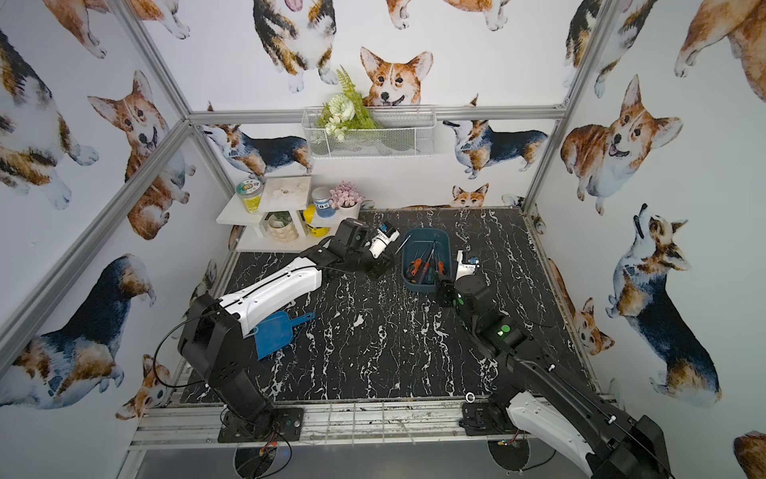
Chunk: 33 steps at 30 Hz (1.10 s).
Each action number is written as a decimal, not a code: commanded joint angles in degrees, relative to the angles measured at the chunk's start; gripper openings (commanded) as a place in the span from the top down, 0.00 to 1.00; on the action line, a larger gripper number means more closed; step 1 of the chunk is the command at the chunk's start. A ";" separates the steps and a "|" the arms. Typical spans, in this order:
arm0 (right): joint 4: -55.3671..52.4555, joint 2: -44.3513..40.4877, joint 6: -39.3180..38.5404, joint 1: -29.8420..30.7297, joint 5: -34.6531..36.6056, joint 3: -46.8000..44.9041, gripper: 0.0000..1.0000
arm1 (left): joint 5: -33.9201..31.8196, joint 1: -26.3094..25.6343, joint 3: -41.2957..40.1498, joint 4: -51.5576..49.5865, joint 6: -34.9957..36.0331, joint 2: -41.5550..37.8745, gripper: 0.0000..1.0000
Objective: Put the screwdriver on the desktop into the storage box
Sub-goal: Place the screwdriver in the storage box.
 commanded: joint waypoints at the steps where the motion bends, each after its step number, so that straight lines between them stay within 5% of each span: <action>1: -2.10 -0.65 1.43 -0.06 4.60 0.92 0.31 | -0.83 -1.27 5.01 8.84 -28.73 4.48 1.00; 9: -4.10 -3.61 3.93 -0.06 6.30 0.45 0.31 | -1.53 -6.34 29.24 -5.72 -38.09 24.17 1.00; 18: -5.21 -5.50 6.14 -0.06 6.37 -0.61 0.31 | -14.94 -9.60 58.56 -30.20 -35.33 43.25 1.00; 25: -5.86 -5.50 5.91 -0.04 6.74 -0.39 0.31 | -19.91 -10.12 70.61 -40.76 -35.74 52.65 1.00; 31: -5.51 -5.47 6.08 -0.02 6.47 -1.13 0.31 | -19.87 -10.44 71.35 -40.50 -35.10 53.81 0.62; 33: -5.31 -4.80 6.40 -0.06 6.48 -1.19 0.30 | -20.46 -10.44 72.08 -40.54 -34.96 53.44 0.42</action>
